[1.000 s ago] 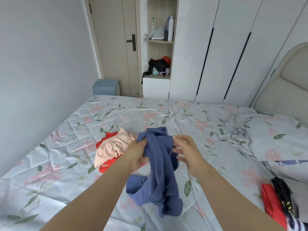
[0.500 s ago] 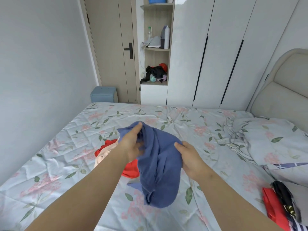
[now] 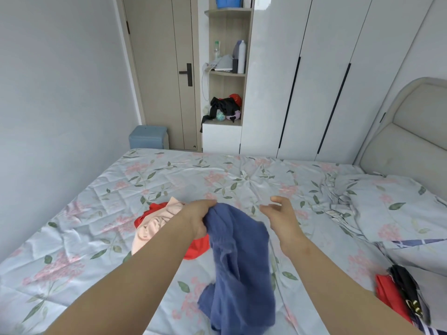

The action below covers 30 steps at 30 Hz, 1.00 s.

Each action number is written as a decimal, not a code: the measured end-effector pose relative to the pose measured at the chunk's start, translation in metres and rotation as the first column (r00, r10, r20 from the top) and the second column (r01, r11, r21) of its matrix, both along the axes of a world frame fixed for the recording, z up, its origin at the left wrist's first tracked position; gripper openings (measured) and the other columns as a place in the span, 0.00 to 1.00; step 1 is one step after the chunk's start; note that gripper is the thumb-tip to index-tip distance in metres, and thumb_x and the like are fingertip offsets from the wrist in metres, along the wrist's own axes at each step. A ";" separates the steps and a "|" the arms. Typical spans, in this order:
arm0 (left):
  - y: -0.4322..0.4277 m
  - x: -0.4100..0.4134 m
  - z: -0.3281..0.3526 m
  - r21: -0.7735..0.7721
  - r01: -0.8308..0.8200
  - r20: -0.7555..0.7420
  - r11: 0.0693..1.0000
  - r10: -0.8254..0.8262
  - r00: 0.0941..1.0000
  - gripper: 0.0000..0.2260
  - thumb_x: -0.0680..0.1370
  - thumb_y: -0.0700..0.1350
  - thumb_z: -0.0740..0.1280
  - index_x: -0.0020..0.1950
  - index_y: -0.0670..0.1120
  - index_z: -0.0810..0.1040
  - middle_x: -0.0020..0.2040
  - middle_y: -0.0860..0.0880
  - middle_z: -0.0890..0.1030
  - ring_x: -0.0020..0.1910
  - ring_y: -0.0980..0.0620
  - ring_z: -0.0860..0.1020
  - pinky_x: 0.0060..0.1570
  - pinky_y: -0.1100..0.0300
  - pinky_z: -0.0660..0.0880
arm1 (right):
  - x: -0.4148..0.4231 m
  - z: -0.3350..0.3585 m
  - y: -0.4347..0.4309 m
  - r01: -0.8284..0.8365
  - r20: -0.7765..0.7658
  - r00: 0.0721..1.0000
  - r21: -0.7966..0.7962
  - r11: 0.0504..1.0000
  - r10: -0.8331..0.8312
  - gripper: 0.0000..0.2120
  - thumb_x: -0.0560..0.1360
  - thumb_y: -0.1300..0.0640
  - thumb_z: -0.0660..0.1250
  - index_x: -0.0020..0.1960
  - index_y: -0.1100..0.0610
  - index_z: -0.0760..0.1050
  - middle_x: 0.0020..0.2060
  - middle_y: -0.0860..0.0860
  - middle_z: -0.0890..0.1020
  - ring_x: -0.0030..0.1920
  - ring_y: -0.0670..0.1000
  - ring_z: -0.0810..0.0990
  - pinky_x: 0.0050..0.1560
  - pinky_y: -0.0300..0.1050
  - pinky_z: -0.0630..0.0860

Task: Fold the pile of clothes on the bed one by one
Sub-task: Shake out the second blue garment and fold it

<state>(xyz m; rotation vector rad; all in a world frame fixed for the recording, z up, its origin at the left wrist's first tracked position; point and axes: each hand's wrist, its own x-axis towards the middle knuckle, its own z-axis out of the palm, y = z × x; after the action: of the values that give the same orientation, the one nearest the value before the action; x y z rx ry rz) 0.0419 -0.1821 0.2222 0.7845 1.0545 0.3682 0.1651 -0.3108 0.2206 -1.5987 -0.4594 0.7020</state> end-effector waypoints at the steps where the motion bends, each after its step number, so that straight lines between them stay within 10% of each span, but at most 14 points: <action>1: 0.004 0.005 0.005 -0.042 -0.028 0.005 0.999 0.028 1.000 0.12 0.80 0.42 0.63 0.38 0.40 0.73 0.33 0.46 0.76 0.34 0.51 0.73 0.35 0.61 0.71 | -0.005 0.001 -0.001 -0.056 0.019 0.998 0.019 0.998 0.056 0.16 0.77 0.57 0.67 0.62 0.53 0.67 0.57 0.52 0.72 0.49 0.49 0.73 0.43 0.40 0.69; 6: 0.008 0.021 0.030 -0.055 -0.077 0.115 0.995 0.083 0.990 0.12 0.82 0.35 0.53 0.43 0.36 0.72 0.38 0.45 0.69 0.43 0.49 0.74 0.47 0.61 0.72 | -0.025 -0.002 0.000 -0.415 0.100 0.905 -0.006 0.910 0.414 0.17 0.73 0.59 0.71 0.58 0.49 0.70 0.56 0.51 0.77 0.49 0.44 0.78 0.46 0.34 0.75; 14: 0.010 0.005 0.055 -0.153 -0.127 0.310 0.980 0.170 0.935 0.12 0.80 0.31 0.52 0.43 0.31 0.73 0.43 0.40 0.75 0.42 0.45 0.75 0.60 0.56 0.71 | -0.021 -0.021 0.009 -0.324 0.273 0.897 -0.129 0.937 0.347 0.08 0.75 0.61 0.66 0.38 0.54 0.72 0.34 0.49 0.74 0.38 0.48 0.72 0.41 0.41 0.68; 20: 0.018 -0.017 0.038 0.301 -0.108 -0.076 0.948 0.137 0.988 0.04 0.79 0.37 0.61 0.53 0.38 0.70 0.46 0.42 0.73 0.38 0.47 0.73 0.27 0.60 0.76 | -0.001 -0.005 0.011 -0.141 0.326 0.935 -0.010 0.990 0.136 0.09 0.76 0.59 0.67 0.39 0.58 0.71 0.32 0.50 0.72 0.34 0.48 0.70 0.37 0.38 0.68; 25: 0.011 -0.017 0.017 0.575 0.573 -0.506 0.584 -0.297 0.810 0.35 0.74 0.37 0.69 0.76 0.52 0.55 0.69 0.44 0.66 0.57 0.46 0.72 0.45 0.62 0.72 | -0.002 0.014 0.017 -0.239 0.511 0.825 -0.072 0.968 0.241 0.05 0.75 0.60 0.68 0.40 0.54 0.77 0.36 0.44 0.79 0.39 0.41 0.76 0.43 0.31 0.71; 30: 0.005 -0.005 0.005 0.598 0.760 -0.603 0.254 -0.482 0.635 0.21 0.72 0.41 0.72 0.63 0.50 0.73 0.61 0.51 0.75 0.63 0.53 0.72 0.63 0.56 0.69 | -0.005 0.024 0.021 -0.394 0.576 0.691 -0.207 0.895 0.437 0.10 0.74 0.61 0.70 0.38 0.47 0.77 0.40 0.45 0.81 0.43 0.41 0.77 0.44 0.29 0.71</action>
<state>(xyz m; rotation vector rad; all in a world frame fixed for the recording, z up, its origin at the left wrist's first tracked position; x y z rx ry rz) 0.0372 -0.1771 0.2268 2.1470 0.6789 -0.0181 0.1601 -0.2901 0.2448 -1.7914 -1.3327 0.5119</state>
